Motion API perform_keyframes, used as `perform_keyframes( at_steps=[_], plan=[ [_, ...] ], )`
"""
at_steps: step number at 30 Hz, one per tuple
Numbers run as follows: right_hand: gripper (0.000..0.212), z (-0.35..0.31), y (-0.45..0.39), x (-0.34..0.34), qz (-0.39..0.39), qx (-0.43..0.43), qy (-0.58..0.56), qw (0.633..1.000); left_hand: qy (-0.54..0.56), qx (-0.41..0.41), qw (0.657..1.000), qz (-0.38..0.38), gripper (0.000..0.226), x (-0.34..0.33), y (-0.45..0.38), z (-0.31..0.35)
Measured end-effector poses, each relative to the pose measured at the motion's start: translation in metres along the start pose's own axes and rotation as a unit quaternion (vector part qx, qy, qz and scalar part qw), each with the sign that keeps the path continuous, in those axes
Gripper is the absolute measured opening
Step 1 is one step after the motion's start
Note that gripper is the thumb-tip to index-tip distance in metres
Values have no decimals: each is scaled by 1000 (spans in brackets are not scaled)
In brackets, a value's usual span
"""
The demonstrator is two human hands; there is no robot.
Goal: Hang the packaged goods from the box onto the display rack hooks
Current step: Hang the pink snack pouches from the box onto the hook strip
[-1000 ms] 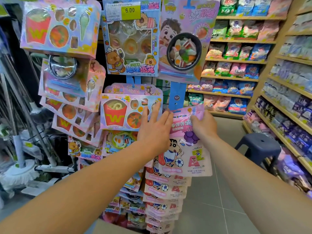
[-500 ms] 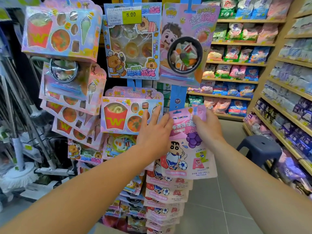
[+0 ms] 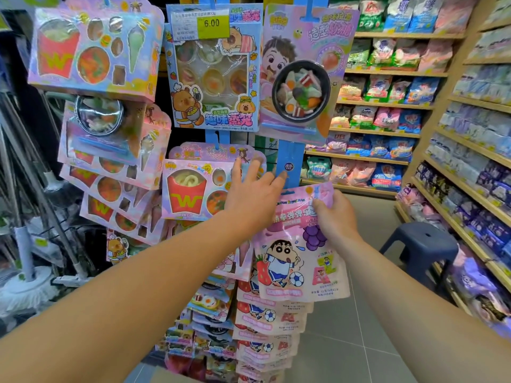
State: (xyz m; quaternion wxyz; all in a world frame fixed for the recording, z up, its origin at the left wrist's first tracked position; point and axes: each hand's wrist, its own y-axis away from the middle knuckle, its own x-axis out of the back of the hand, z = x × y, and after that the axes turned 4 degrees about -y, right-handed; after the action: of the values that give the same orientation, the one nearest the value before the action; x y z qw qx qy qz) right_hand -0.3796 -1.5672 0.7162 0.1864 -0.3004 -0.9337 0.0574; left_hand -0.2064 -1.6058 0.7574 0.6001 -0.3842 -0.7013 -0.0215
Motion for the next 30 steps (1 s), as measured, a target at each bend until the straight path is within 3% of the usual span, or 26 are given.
perform_keyframes(
  at_steps=[10,18,30],
  plan=[
    [10,-2,1,7,-10,12,-60,998,95,-11,995,-35,45,11,-12,-14],
    [13,-14,2,10,-36,49,-47,997,139,15,977,-161,41,30,-35,-15],
    [13,-27,-1,11,-36,115,-23,992,191,49,963,-185,33,38,-45,-17]
  ],
)
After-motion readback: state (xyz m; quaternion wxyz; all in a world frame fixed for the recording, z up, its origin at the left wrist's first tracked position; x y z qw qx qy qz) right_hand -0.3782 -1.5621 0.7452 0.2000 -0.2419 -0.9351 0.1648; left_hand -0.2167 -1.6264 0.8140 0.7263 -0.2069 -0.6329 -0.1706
